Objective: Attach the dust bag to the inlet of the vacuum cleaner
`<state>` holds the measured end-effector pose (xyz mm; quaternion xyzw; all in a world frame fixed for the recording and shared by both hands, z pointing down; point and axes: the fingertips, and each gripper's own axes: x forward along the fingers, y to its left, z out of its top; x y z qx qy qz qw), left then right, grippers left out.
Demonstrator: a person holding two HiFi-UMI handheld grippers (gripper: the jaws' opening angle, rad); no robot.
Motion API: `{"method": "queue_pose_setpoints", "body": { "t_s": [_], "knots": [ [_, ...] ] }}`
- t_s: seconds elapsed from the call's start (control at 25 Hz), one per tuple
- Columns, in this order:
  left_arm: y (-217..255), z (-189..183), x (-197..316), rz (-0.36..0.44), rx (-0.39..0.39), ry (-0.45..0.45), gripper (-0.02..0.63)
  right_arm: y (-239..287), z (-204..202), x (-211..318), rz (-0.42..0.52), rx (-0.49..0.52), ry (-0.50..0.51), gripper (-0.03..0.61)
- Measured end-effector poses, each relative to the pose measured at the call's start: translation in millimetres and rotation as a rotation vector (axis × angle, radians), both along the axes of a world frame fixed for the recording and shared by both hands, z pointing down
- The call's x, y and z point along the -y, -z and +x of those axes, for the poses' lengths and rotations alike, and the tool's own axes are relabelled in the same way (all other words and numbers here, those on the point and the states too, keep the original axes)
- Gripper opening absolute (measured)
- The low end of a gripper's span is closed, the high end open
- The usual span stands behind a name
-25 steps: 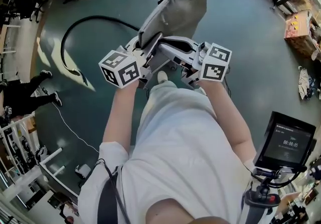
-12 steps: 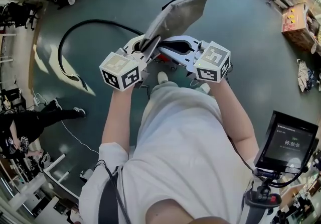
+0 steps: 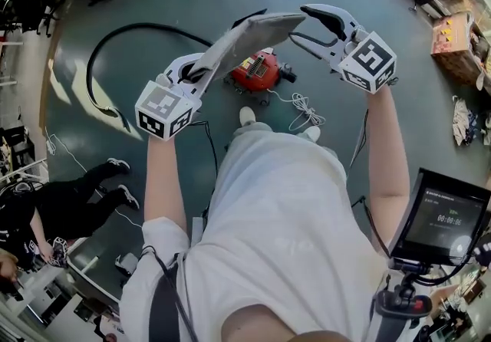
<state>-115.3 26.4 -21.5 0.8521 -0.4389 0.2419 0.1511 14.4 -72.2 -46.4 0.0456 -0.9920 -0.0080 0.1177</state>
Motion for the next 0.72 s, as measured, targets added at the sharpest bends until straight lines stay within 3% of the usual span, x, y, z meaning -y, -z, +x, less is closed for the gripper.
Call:
{"method": "queue_pose_setpoints", "body": {
  "t_s": [0.08, 0.16, 0.24, 0.36, 0.52, 0.6, 0.72],
  "knots": [
    [0.0, 2.2, -2.0, 0.003, 0.008, -0.020, 0.014, -26.5, -9.8, -3.1, 0.097, -0.191, 0.102, 0.230],
    [-1.2, 5.9, -5.1, 0.001, 0.029, -0.062, 0.014, -49.7, -20.0, -3.6, 0.174, -0.319, 0.160, 0.229],
    [-4.7, 7.6, -9.8, -0.015, 0.060, -0.102, 0.014, -57.0, -29.3, -0.5, 0.221, -0.344, 0.163, 0.229],
    [-6.8, 6.9, -16.0, -0.035, 0.038, -0.120, 0.014, -57.9, -35.3, -3.6, 0.252, -0.344, 0.178, 0.229],
    [-10.1, 2.4, -17.1, -0.044, -0.015, -0.082, 0.014, -91.5, -26.8, -31.6, 0.235, -0.540, 0.341, 0.223],
    [-15.6, 3.2, -20.2, -0.057, -0.012, -0.080, 0.014, -98.1, -24.4, -32.0, 0.230, -0.575, 0.330, 0.021],
    [-14.8, 2.7, -22.3, -0.057, -0.061, -0.074, 0.015, -89.0, -20.4, -18.8, 0.181, -0.550, 0.262, 0.020]
  ]
}}
